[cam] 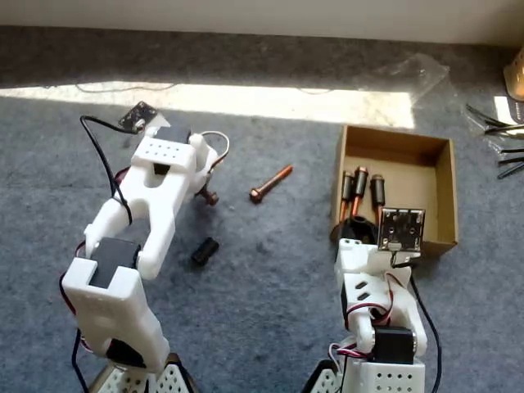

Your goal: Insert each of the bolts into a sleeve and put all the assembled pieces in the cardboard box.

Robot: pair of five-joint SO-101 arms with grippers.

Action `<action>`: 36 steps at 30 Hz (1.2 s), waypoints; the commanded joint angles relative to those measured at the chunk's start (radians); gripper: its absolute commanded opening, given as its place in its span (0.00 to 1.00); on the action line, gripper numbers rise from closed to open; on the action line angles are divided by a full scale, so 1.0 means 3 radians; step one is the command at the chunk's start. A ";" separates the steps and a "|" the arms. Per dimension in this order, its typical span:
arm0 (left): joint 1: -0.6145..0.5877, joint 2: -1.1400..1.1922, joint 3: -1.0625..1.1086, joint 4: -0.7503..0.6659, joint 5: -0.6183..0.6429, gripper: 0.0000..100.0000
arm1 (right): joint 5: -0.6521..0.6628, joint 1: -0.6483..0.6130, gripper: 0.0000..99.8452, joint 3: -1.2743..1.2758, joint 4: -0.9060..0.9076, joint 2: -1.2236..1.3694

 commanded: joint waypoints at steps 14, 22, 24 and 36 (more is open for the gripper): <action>-0.0238 -0.0033 0.0284 -0.0471 0.0435 0.04 | -0.0005 0.0013 0.01 -0.0023 -0.0110 -0.0038; -0.0166 -0.0033 0.0284 -0.0471 0.0435 0.04 | -0.0005 0.0013 0.01 -0.0023 -0.0110 -0.0038; -0.0171 -0.0033 0.0284 -0.0471 0.0435 0.04 | -0.0005 0.0013 0.01 -0.0023 -0.0110 -0.0038; -0.0171 -0.0033 0.0284 -0.0471 0.0435 0.04 | -0.0005 0.0013 0.01 -0.0023 -0.0110 -0.0038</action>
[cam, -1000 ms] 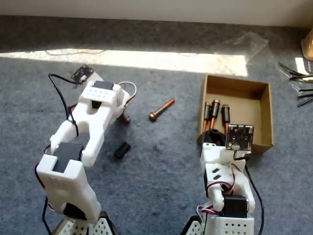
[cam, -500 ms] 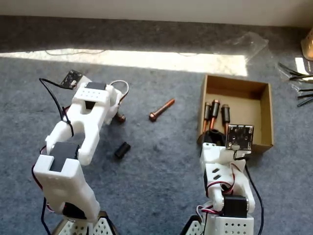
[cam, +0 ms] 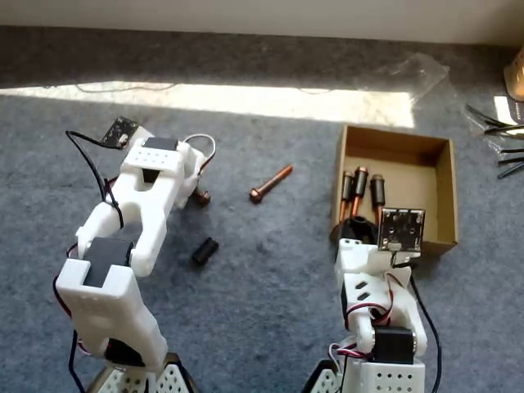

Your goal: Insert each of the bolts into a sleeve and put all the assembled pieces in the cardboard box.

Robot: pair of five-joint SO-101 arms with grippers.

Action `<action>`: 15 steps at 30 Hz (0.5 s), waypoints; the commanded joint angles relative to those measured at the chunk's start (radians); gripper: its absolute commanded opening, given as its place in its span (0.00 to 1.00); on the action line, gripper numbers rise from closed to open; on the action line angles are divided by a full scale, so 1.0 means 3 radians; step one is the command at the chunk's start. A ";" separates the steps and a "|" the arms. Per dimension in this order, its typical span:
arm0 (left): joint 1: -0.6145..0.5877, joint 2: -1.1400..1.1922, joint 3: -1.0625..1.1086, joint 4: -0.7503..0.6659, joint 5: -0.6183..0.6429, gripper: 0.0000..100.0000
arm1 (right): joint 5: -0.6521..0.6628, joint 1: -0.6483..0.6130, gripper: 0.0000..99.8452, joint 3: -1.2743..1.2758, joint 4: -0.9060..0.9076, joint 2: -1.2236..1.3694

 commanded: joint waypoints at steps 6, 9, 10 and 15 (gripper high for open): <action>0.0049 -0.0033 -0.0023 -0.0051 0.0036 0.04 | -0.0005 0.0013 0.01 -0.0023 -0.0110 -0.0038; 0.0049 -0.0033 -0.0018 -0.0107 0.0036 0.07 | -0.0005 0.0013 0.01 -0.0023 -0.0110 -0.0038; 0.0049 -0.0033 -0.0013 -0.0113 0.0046 0.11 | -0.0005 0.0013 0.01 -0.0023 -0.0110 -0.0038; 0.0084 -0.0033 -0.0013 -0.0097 0.0056 0.29 | -0.0005 0.0013 0.01 -0.0023 -0.0110 -0.0038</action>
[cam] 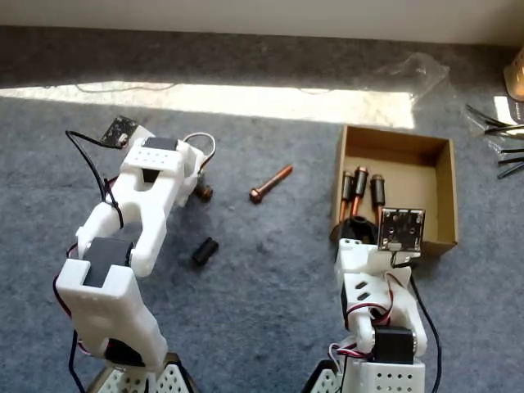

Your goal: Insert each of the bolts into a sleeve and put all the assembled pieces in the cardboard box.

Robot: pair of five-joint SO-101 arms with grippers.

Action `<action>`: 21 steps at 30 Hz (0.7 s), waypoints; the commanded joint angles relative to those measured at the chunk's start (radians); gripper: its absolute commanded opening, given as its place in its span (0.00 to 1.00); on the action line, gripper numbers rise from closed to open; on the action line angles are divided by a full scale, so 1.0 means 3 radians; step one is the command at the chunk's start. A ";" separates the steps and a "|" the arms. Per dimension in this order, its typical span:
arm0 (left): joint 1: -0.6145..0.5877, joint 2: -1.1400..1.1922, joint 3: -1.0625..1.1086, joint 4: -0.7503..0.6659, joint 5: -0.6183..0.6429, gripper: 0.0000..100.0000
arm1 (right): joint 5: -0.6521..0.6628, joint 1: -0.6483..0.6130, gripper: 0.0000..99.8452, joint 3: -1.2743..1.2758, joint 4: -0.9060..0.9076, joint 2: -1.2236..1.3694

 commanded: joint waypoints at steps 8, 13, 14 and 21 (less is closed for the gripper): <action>0.0263 -0.0074 -0.0049 0.0097 0.0015 0.36 | -0.0005 0.0013 0.01 -0.0023 -0.0110 -0.0038; 0.0299 -0.0156 -0.0146 0.0148 -0.0414 0.34 | -0.0005 0.0013 0.01 -0.0023 -0.0110 -0.0038; 0.0299 -0.0202 -0.0146 0.0148 -0.0547 0.33 | -0.0005 0.0013 0.01 -0.0023 -0.0110 -0.0038; 0.0294 -0.0770 -0.0161 0.0604 -0.1851 0.23 | -0.0005 0.0013 0.01 -0.0023 -0.0110 -0.0038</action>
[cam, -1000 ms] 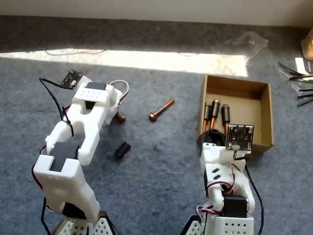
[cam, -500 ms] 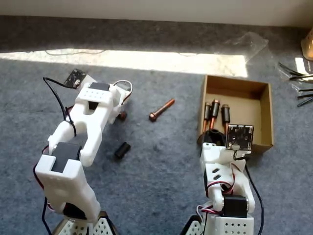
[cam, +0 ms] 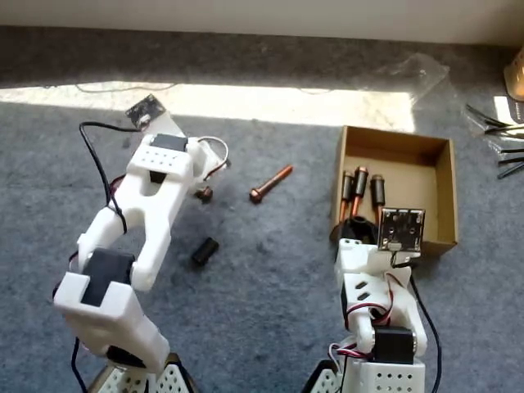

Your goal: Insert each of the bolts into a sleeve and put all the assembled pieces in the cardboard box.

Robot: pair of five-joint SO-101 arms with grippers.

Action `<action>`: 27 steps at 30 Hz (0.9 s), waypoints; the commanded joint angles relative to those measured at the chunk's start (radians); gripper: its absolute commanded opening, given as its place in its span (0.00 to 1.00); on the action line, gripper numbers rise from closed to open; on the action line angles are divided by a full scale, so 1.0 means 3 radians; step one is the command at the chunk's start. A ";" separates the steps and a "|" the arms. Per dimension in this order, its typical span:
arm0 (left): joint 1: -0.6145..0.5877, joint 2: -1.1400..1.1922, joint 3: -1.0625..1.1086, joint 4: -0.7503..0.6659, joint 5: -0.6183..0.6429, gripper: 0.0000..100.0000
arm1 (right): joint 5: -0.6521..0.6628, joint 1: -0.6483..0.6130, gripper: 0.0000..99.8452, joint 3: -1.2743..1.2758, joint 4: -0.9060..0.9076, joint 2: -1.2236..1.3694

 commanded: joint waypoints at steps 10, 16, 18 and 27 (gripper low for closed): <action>0.0043 -0.1445 -0.0130 0.0997 -0.3872 0.20 | -0.0005 0.0013 0.01 -0.0023 -0.0110 -0.0038; -0.0100 -0.1562 -0.0141 0.1238 -0.5621 0.20 | -0.0005 0.0013 0.01 -0.0023 -0.0110 -0.0038; -0.0212 -0.1476 -0.0130 0.1350 -0.6311 0.20 | -0.0005 0.0013 0.01 -0.0023 -0.0110 -0.0038; -0.0514 -0.0192 -0.0892 0.1366 -0.7431 0.20 | 0.0000 0.0013 0.01 -0.0023 -0.0110 -0.0038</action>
